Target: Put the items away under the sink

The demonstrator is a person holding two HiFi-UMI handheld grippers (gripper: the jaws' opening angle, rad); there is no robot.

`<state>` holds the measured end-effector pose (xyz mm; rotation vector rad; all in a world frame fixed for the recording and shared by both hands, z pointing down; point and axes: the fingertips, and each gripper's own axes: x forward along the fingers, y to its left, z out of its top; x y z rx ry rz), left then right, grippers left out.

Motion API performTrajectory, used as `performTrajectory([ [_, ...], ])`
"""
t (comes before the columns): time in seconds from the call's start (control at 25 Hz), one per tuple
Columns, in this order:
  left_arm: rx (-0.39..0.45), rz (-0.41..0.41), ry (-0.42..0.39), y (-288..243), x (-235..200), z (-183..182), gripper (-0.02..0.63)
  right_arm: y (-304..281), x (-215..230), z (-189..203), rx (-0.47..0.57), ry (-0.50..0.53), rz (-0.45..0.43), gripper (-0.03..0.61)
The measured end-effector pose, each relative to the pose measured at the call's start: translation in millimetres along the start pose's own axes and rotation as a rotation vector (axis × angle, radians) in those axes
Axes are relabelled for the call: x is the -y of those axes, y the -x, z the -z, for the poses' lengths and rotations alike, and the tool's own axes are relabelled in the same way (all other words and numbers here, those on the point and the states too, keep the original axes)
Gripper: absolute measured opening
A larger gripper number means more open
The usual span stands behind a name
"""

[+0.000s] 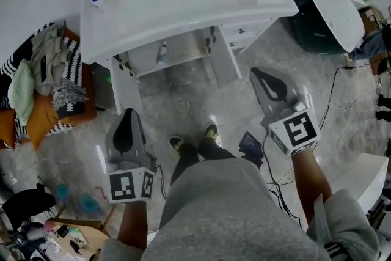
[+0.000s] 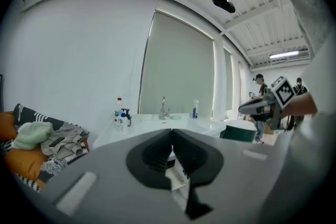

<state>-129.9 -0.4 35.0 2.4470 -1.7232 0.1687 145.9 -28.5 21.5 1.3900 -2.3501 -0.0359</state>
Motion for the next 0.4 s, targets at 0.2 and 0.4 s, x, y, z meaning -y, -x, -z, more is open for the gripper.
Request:
performTrajectory([
  [0.2, 0.006, 0.006, 0.007, 7, -5, -13, 0.011, 9, -6, -11, -0.013, 0.007, 0.009, -0.003],
  [0.4, 0.014, 0.010, 0.045, 6, -14, -38, 0.011, 10, -3, -41, -0.006, 0.011, 0.020, -0.003],
])
